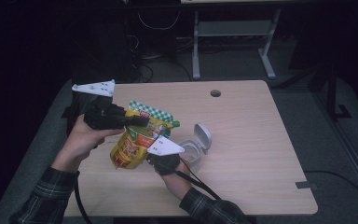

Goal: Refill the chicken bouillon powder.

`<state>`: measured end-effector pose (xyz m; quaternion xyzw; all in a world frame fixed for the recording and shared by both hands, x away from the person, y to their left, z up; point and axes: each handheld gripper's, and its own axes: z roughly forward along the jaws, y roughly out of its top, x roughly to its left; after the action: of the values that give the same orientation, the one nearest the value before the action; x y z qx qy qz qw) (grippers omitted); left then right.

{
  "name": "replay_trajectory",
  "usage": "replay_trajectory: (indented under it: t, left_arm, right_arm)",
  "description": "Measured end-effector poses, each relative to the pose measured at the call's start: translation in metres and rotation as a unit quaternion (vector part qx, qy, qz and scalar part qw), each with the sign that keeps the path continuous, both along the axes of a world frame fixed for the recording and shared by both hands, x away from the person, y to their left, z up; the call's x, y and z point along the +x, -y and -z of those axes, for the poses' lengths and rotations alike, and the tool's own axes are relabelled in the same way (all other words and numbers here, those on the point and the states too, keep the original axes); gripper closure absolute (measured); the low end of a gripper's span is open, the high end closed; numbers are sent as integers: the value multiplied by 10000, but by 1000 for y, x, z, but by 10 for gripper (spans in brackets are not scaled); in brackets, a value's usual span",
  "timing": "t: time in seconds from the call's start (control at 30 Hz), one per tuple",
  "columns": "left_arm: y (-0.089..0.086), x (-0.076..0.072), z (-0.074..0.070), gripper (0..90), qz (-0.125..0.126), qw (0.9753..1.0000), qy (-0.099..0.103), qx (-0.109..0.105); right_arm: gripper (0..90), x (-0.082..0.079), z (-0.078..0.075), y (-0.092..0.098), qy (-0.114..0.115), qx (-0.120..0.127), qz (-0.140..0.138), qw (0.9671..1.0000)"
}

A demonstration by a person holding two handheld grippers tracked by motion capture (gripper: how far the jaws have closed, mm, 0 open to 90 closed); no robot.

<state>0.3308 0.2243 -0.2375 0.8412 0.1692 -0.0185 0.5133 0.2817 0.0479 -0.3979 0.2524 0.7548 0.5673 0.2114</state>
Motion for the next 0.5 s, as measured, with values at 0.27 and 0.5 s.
replay_trajectory:
  t: [0.27, 0.5]
  left_arm:
    - [12, 5, 4, 900, -18, 9999, -113, 105]
    - [27, 12, 8, 900, -113, 9992, -256, 292]
  right_arm:
    - [899, -4, 2, -1, 222, -212, -212, 9993]
    - [900, -5, 6, 5, 103, -112, -341, 9993]
